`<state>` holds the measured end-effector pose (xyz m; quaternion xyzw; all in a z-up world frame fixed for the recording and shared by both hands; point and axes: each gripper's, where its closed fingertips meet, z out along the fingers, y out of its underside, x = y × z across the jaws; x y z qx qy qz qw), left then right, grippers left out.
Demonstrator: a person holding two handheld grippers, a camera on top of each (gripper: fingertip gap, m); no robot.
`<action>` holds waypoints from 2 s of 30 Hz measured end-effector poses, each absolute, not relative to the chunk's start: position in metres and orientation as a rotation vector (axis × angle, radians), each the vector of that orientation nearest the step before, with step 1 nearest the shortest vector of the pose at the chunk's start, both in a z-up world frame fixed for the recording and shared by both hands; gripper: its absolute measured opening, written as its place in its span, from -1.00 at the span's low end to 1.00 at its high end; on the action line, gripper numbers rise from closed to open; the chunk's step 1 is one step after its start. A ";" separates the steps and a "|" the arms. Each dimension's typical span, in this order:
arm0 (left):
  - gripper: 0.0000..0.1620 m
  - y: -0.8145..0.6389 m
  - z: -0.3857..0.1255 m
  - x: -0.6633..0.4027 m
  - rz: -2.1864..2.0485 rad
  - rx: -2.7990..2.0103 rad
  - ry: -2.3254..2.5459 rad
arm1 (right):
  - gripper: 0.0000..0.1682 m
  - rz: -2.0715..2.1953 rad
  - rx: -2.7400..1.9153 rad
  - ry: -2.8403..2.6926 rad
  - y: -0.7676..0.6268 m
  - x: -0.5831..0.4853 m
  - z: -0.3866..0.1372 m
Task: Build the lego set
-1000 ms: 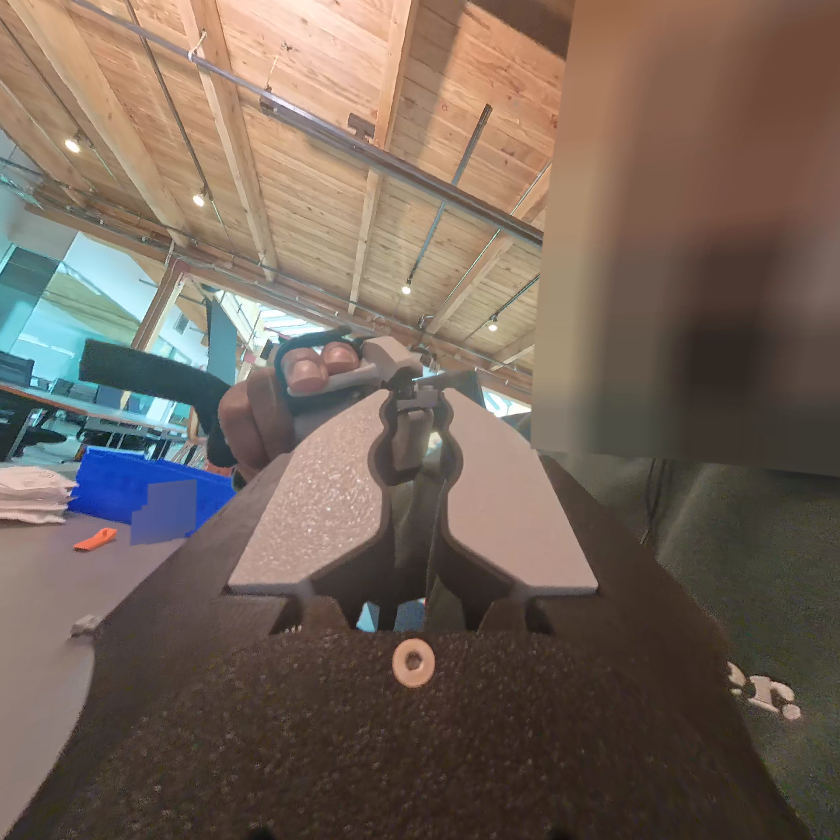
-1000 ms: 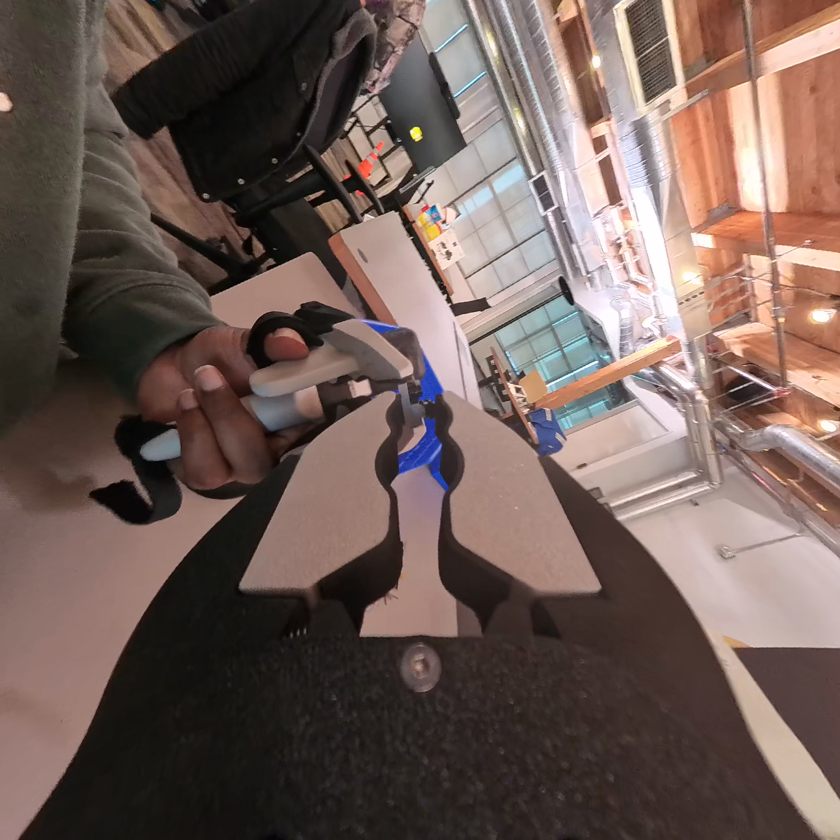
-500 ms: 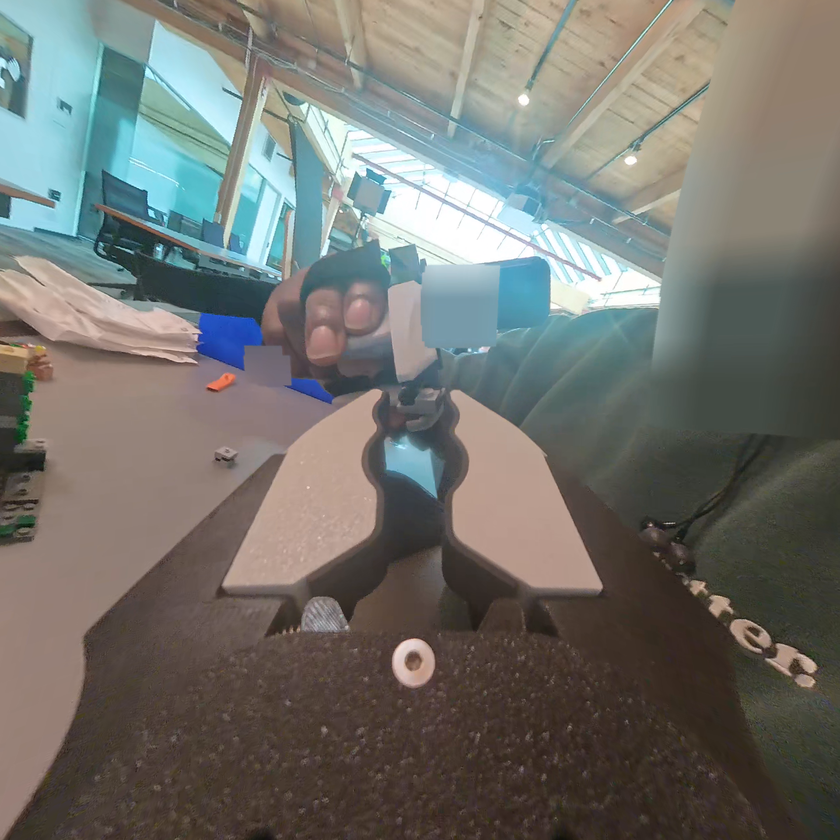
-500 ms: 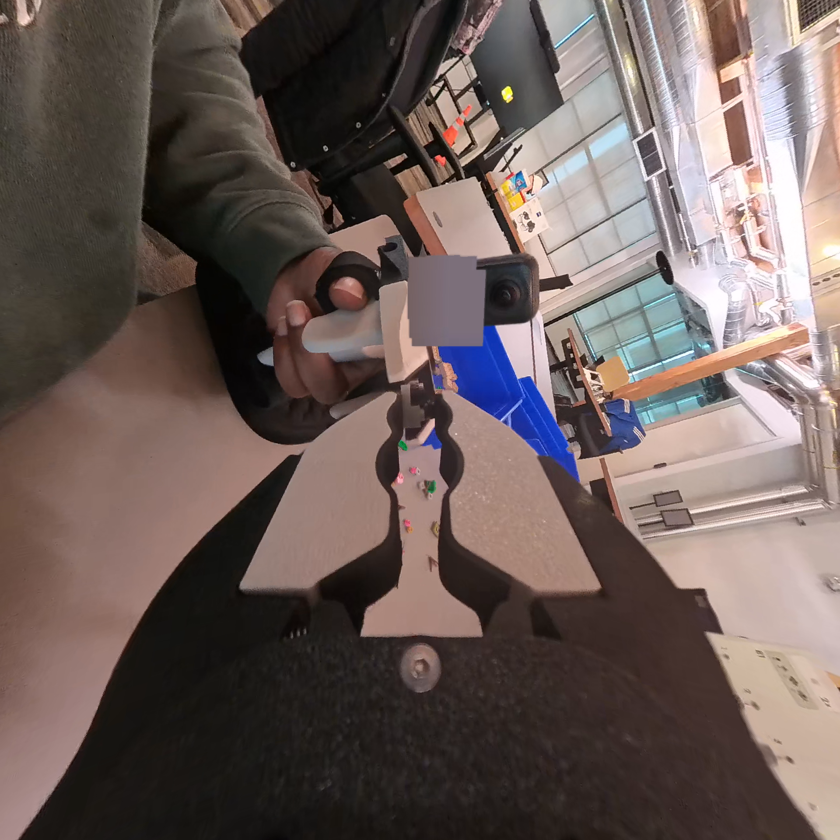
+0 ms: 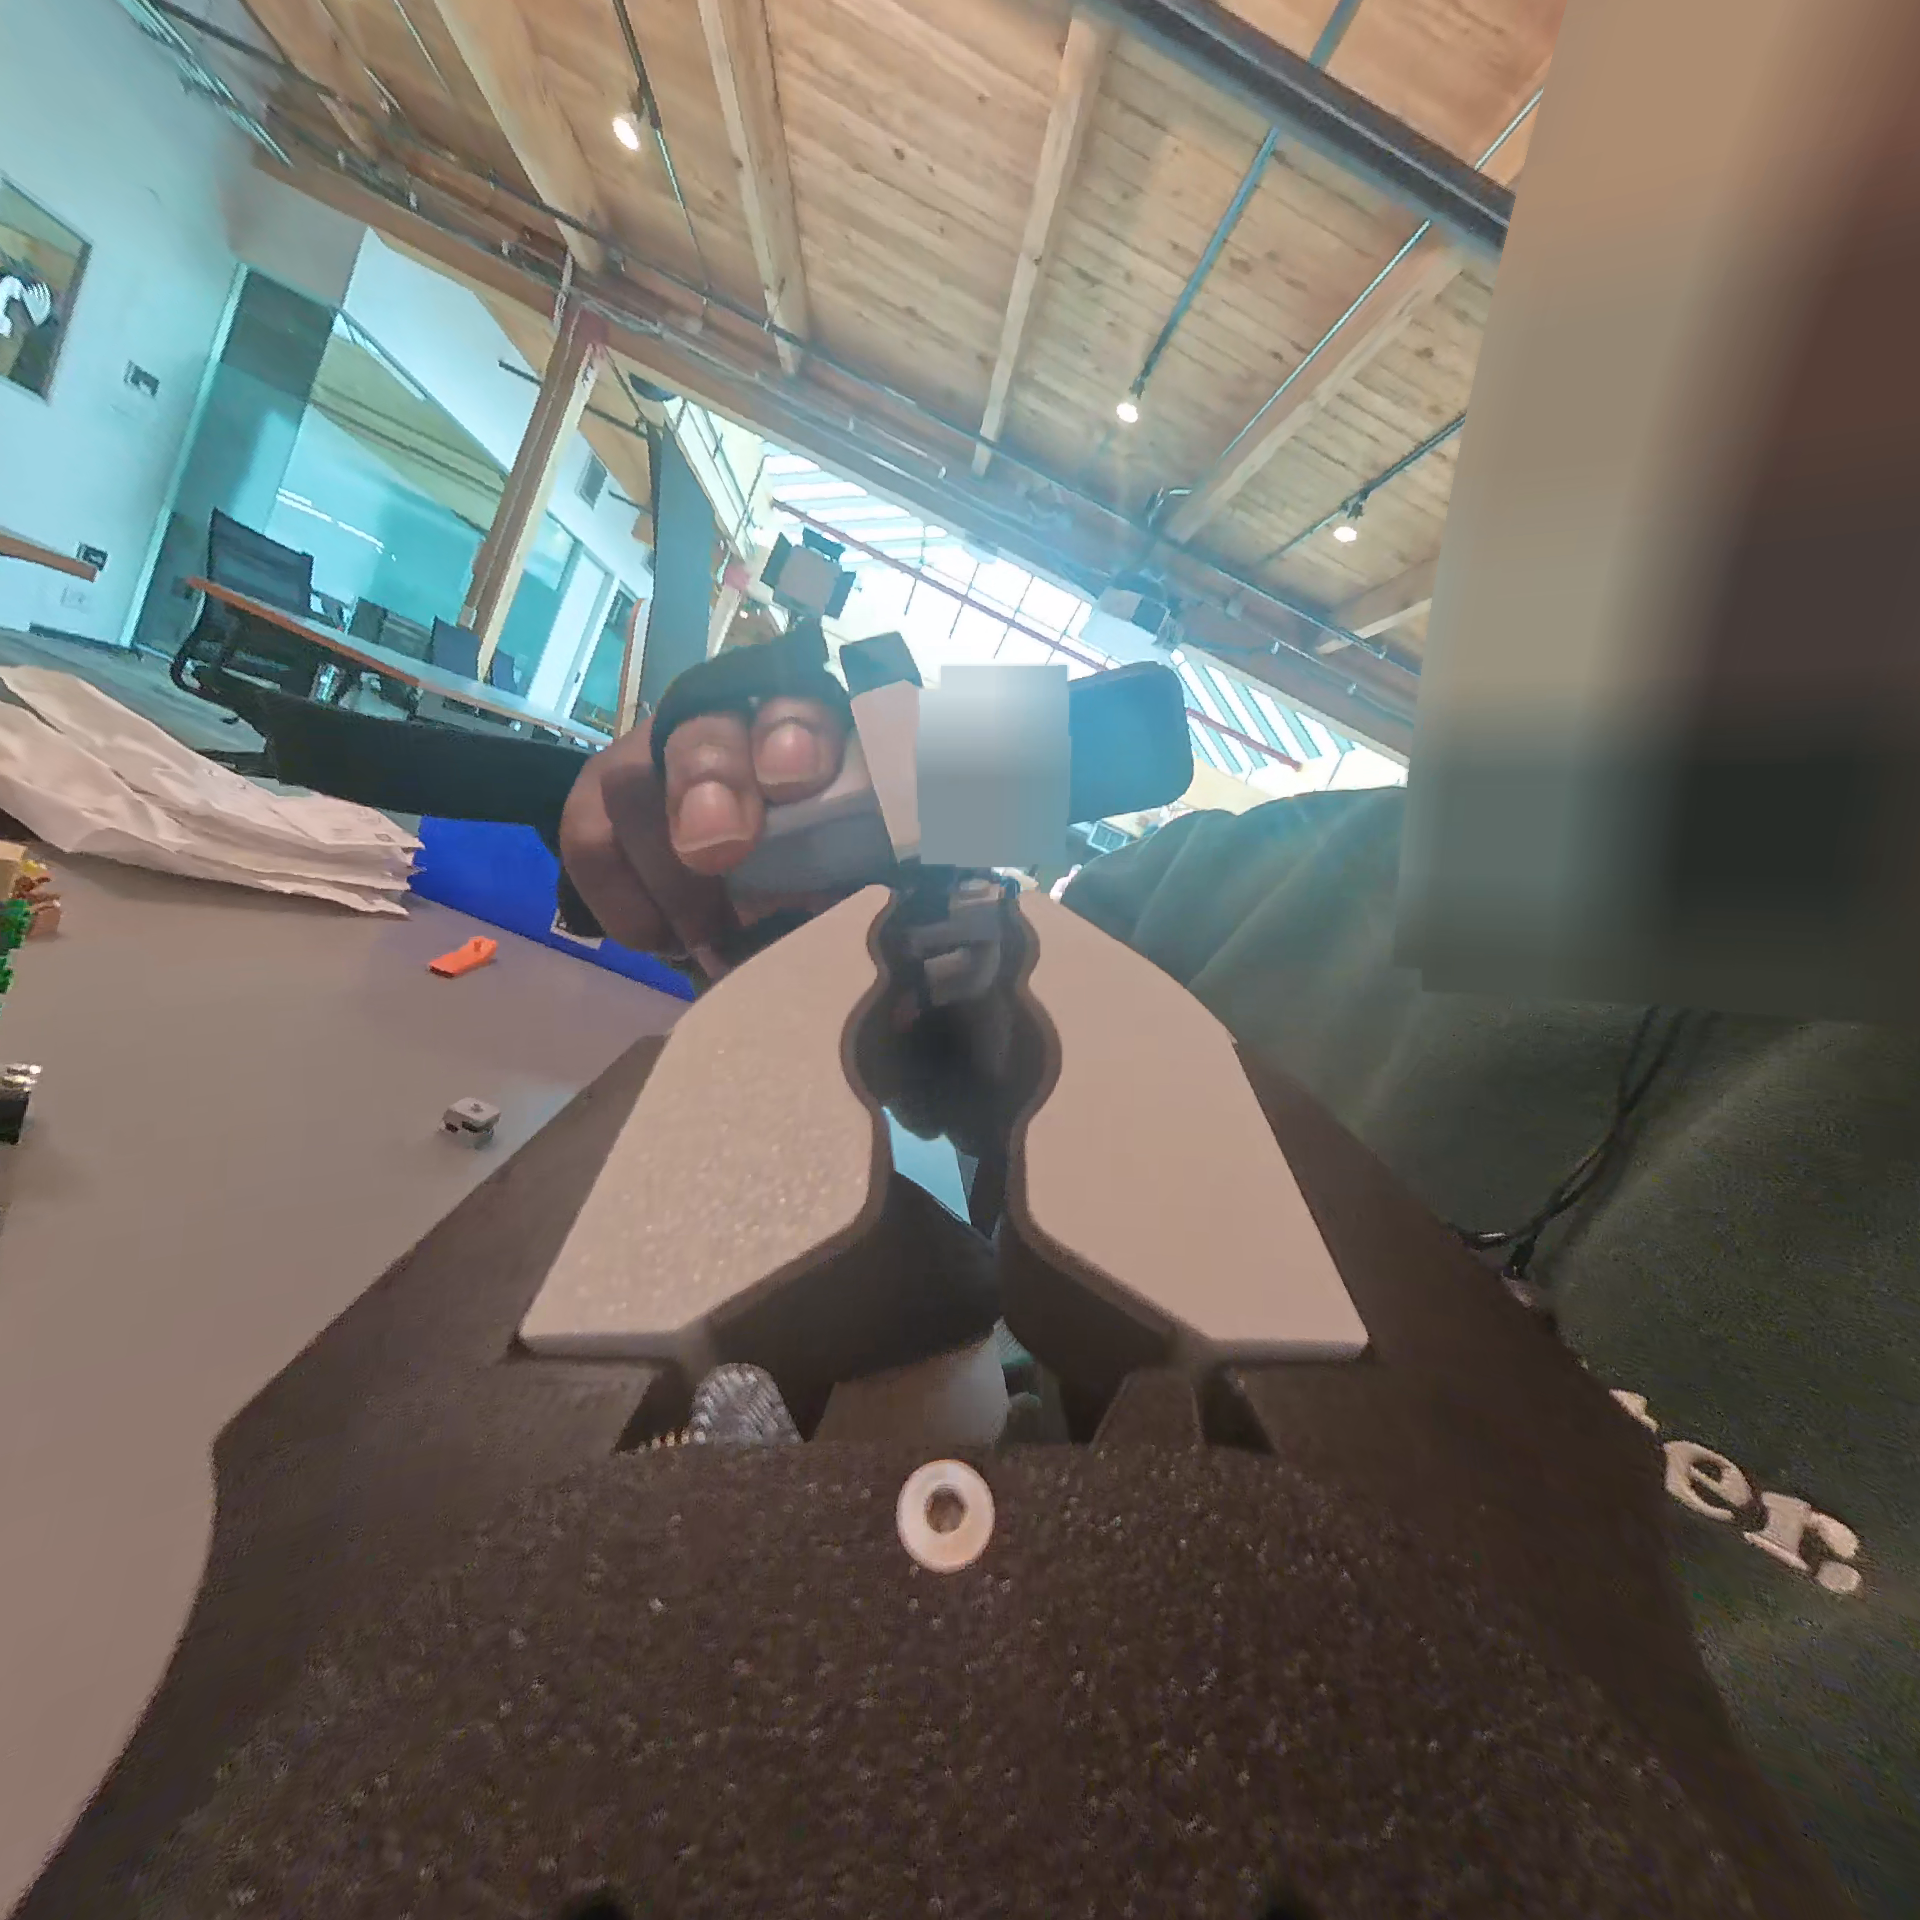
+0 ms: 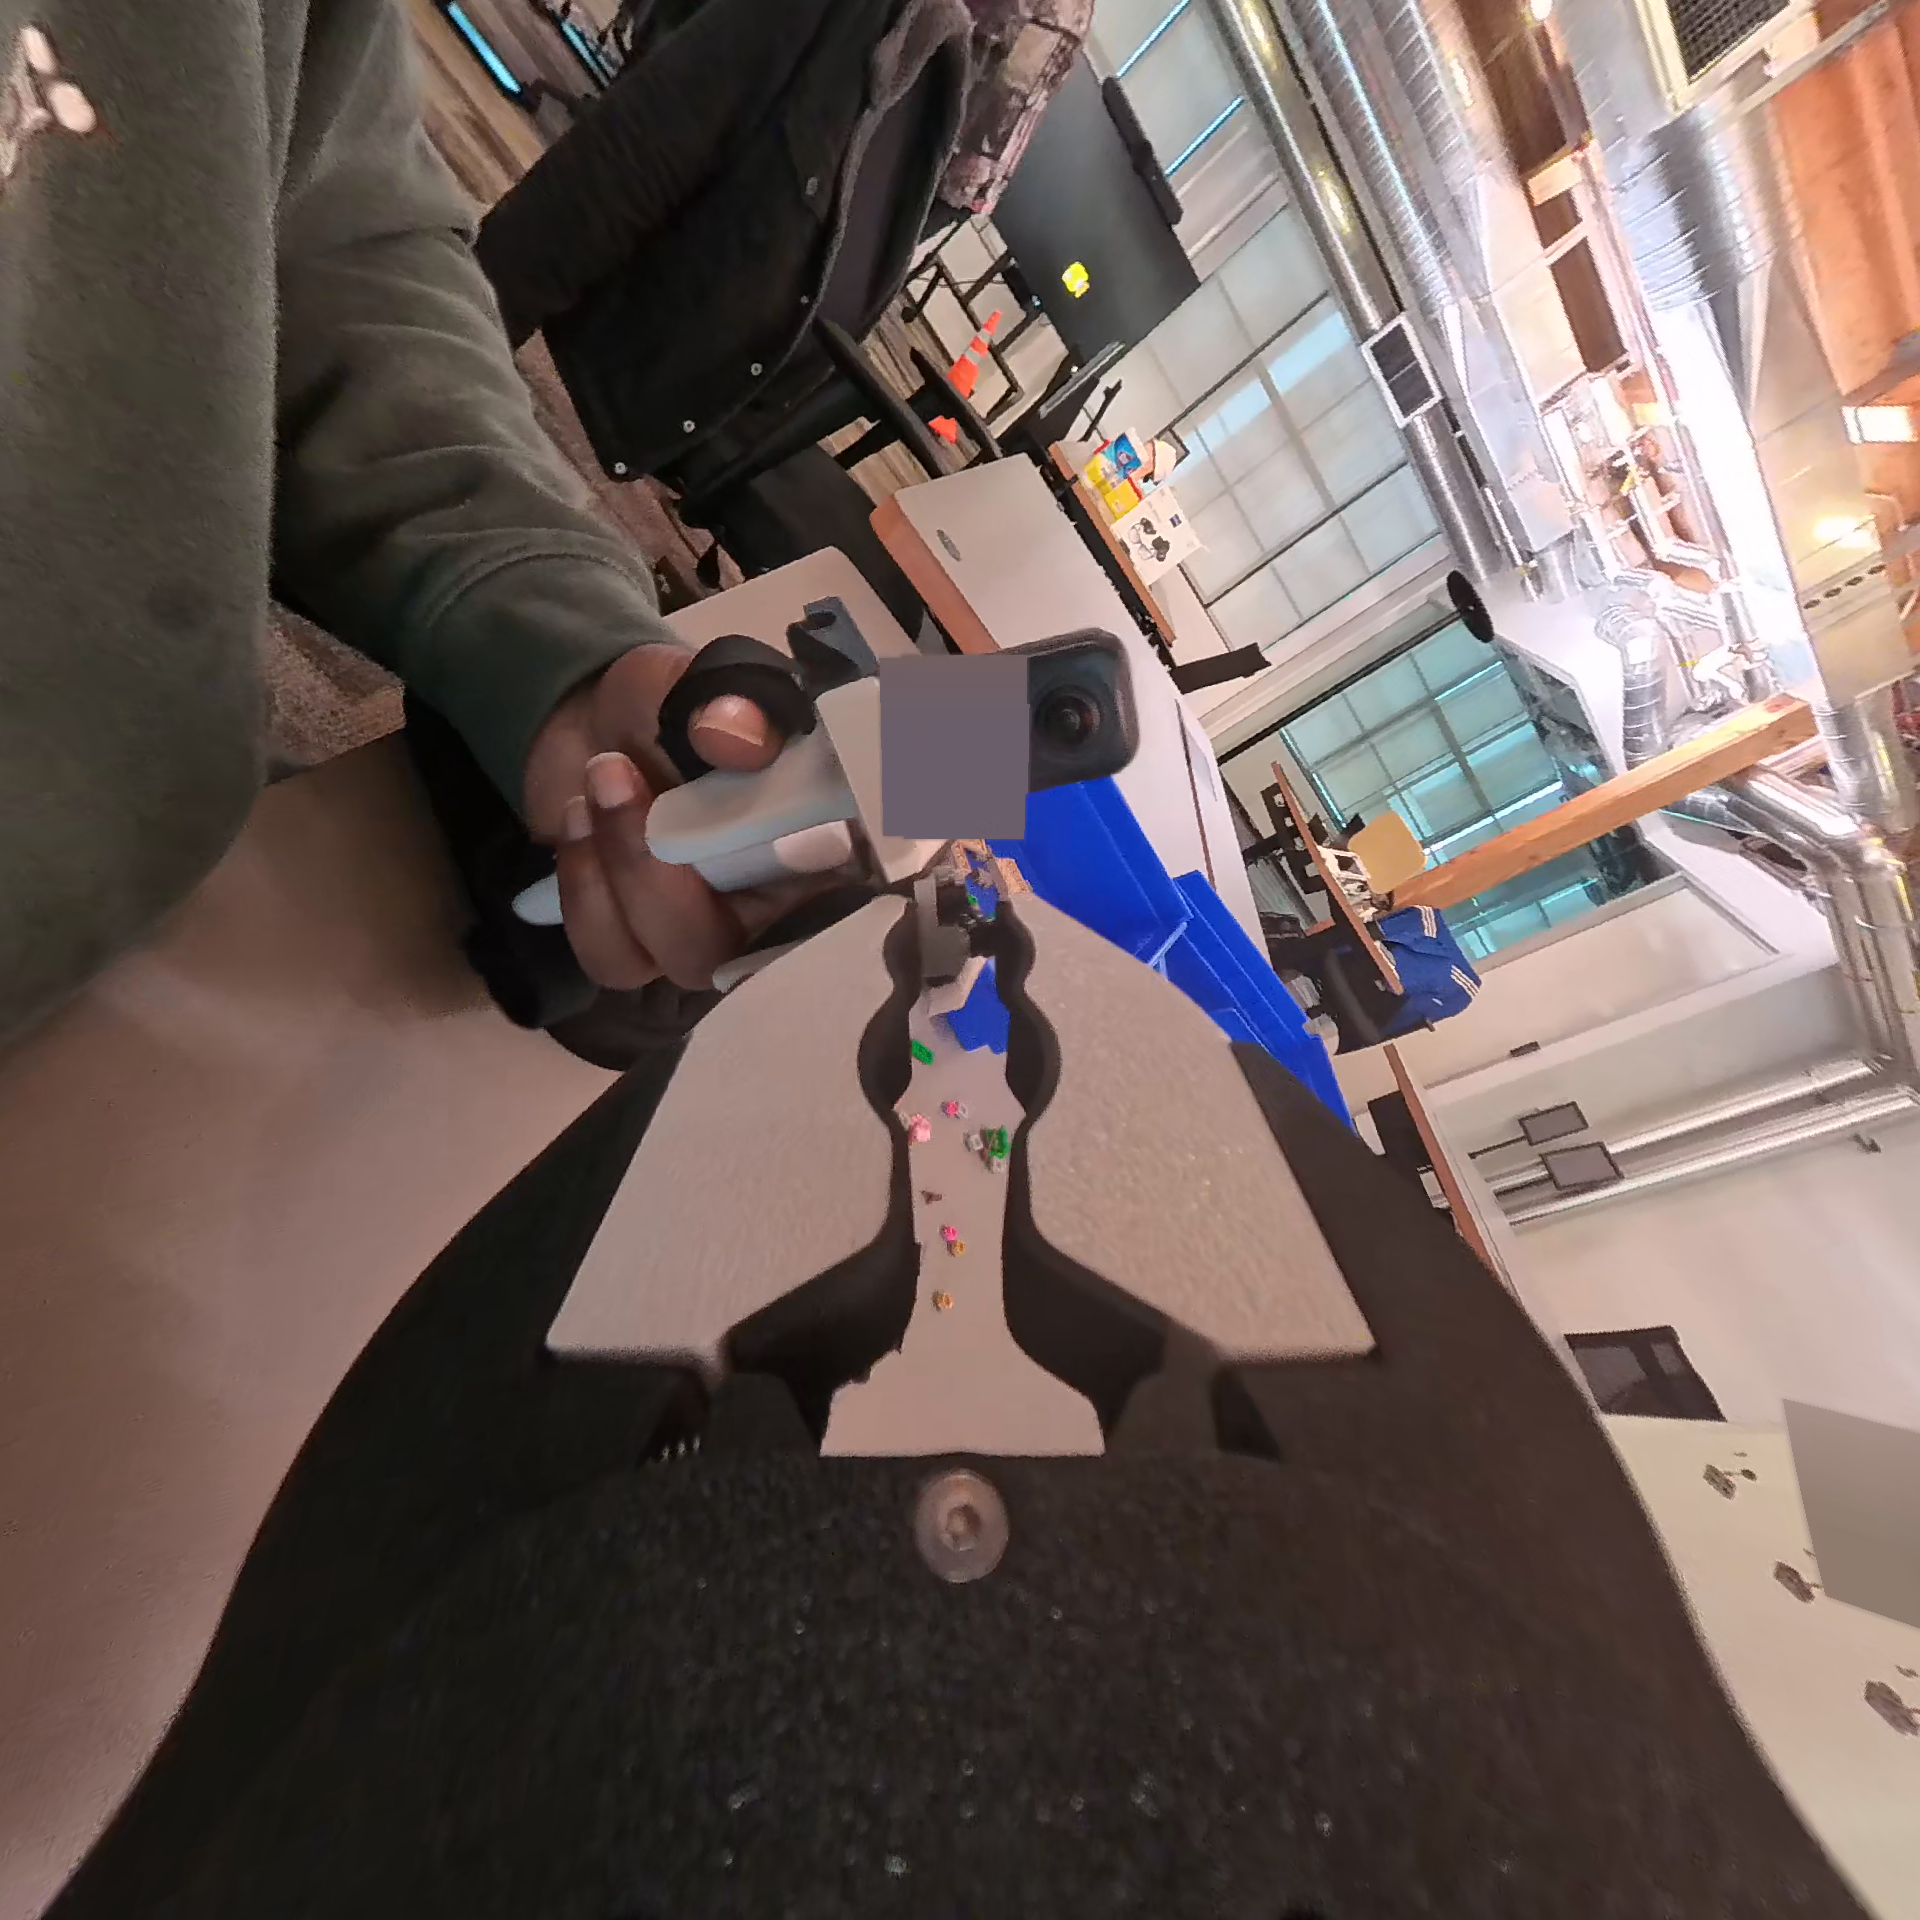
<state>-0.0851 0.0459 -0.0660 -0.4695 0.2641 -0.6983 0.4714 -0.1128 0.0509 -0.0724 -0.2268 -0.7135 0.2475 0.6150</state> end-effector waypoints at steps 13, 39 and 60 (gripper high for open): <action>-0.79 0.047 -0.062 -0.089 -1.699 -1.081 0.585 | -0.85 0.586 -0.553 -1.623 0.052 -0.116 -0.068; -0.79 0.045 -0.068 -0.084 -1.776 -1.231 0.624 | -0.85 0.535 -0.509 -1.820 0.049 -0.113 -0.080; -0.78 0.048 -0.059 -0.098 -1.820 -1.048 0.347 | -0.84 0.488 -0.499 -1.722 0.049 -0.123 -0.072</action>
